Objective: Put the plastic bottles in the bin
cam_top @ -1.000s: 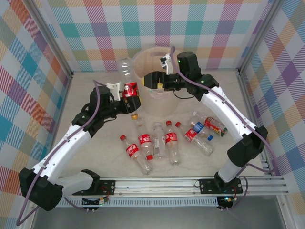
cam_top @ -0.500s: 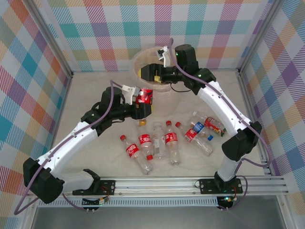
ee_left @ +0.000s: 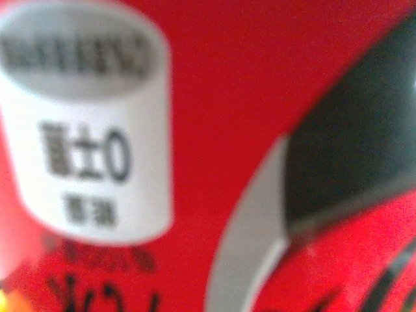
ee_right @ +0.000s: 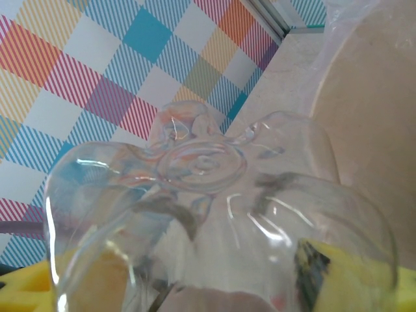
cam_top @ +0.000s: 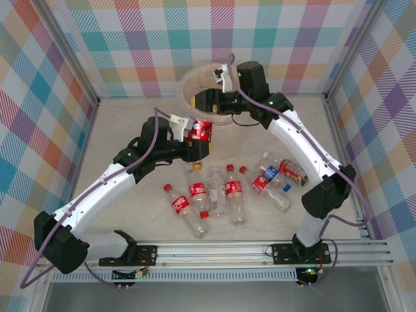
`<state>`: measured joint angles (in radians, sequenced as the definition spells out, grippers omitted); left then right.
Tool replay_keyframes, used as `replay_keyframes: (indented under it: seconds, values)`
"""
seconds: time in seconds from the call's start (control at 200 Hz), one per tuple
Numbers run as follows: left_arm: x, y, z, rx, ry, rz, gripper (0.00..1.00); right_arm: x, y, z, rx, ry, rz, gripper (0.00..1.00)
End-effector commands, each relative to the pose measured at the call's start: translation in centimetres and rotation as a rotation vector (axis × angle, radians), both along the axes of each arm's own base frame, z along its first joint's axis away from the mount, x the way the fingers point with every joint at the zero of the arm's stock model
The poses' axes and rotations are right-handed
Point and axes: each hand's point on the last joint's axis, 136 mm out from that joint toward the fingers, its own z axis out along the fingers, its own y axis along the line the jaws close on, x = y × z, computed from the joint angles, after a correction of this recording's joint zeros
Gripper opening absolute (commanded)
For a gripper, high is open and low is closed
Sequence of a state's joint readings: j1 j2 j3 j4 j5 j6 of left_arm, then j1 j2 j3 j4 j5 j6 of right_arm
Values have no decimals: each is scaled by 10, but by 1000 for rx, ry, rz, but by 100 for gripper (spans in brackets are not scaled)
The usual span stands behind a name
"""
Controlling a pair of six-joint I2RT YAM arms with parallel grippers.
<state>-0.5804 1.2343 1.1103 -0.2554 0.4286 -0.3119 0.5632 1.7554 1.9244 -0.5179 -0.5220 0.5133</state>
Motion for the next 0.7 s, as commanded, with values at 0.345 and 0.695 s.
replay_keyframes:
  seconds: [0.345,0.695]
  values:
    - [7,45,81,-200,-276,282,100,22,-37,77,85,-220,-140,56]
    - [78,111,87,-177,-193,744,92,38,-105,158,236,-403,-379,56]
